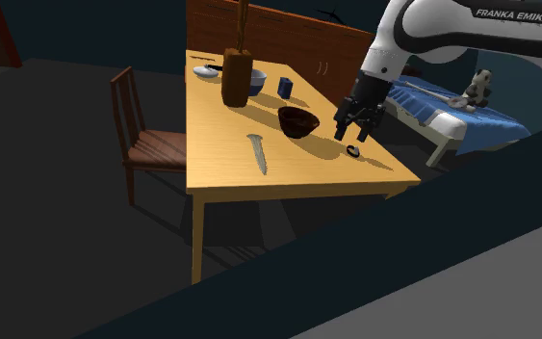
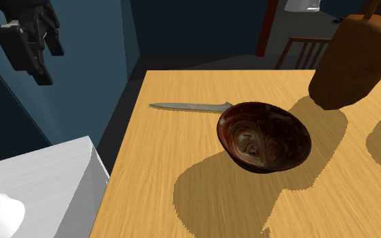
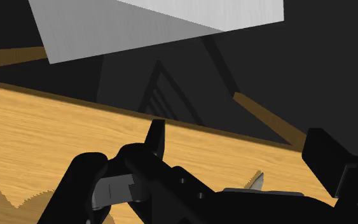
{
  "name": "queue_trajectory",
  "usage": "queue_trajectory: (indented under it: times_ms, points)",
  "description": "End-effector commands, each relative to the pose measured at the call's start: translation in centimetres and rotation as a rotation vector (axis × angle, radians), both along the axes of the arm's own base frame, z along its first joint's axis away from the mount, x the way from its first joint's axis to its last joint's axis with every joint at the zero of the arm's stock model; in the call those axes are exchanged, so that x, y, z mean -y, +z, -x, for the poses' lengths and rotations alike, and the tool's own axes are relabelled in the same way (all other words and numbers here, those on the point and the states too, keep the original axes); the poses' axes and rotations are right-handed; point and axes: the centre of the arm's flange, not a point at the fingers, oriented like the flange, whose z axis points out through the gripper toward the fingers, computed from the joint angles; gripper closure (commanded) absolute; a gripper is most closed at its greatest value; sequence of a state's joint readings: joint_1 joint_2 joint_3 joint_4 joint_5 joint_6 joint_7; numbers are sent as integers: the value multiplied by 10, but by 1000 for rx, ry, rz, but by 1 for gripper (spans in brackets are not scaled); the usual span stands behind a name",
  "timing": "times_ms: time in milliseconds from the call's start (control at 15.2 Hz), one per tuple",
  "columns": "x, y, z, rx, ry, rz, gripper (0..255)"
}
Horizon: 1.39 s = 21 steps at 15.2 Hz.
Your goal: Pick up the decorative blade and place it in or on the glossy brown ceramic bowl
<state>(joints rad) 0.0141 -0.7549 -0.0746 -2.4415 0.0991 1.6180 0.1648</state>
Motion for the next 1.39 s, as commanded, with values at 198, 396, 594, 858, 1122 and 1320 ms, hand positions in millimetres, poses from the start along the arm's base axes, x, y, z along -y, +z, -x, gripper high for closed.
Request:
queue_trajectory:
  times_ms: [198,396,594,858,1122,1320]
  points:
    - [-13,-18,-32,3,-35,22,0]
    - [-25,-37,-65,6,-70,45,0]
    - [-35,-55,-98,10,-105,67,0]
    - [-46,-80,-142,14,-152,97,0]
    - [-54,-105,-188,18,-198,126,0]
    - [-58,-124,-222,21,-233,148,0]
